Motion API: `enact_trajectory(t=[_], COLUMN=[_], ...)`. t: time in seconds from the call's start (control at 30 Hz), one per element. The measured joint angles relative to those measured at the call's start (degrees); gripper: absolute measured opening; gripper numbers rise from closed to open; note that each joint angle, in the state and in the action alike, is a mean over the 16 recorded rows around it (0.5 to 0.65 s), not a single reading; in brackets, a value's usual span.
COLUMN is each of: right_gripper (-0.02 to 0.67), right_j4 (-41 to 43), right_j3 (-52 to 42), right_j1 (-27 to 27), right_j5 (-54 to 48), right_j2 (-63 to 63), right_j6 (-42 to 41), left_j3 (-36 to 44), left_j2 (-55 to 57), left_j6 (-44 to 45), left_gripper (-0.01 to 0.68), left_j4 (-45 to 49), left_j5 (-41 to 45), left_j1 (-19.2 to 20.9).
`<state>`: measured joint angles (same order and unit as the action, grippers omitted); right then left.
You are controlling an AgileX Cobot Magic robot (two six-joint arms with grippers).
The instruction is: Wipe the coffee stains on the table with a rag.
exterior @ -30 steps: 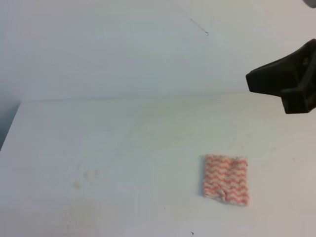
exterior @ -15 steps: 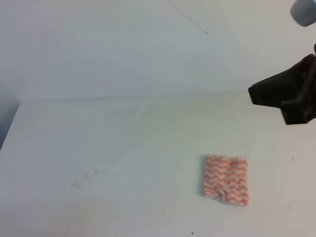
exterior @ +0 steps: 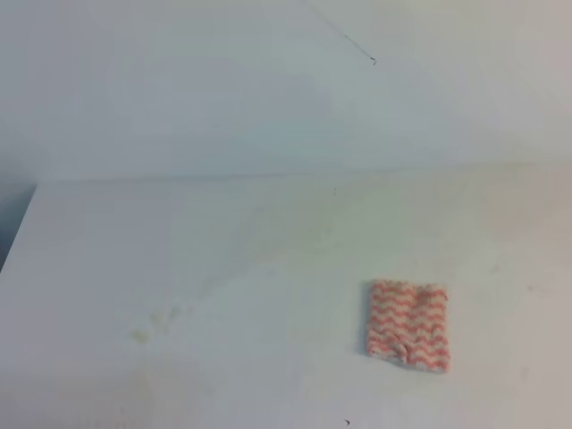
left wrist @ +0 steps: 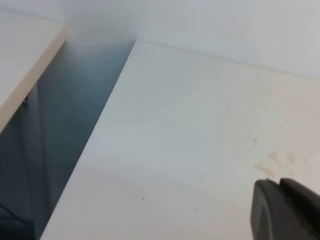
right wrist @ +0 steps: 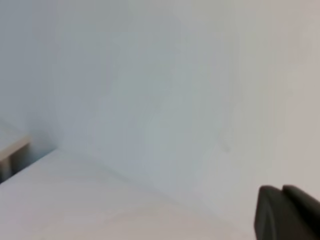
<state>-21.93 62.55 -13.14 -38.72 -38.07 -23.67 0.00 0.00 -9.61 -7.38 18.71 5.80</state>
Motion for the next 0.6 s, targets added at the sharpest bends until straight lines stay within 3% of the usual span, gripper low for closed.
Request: enact_trajectory(t=[0.33, 0.6], right_gripper=[-0.002, -0.003], right_j4=[1.3, -1.2], right_j3=[-29.5, -53.1], right_j1=[14.3, 21.4], right_j5=[22.7, 33.3], right_j2=[24.6, 35.5], right_j6=[-1.4, -1.6], left_j3=[0.0, 0.0], left_j2=[0.0, 0.0], left_j6=[0.0, 0.0], left_gripper=[-0.001, -0.001], left_j4=[0.0, 0.0], left_j5=[0.0, 0.0], left_j1=[0.0, 0.0])
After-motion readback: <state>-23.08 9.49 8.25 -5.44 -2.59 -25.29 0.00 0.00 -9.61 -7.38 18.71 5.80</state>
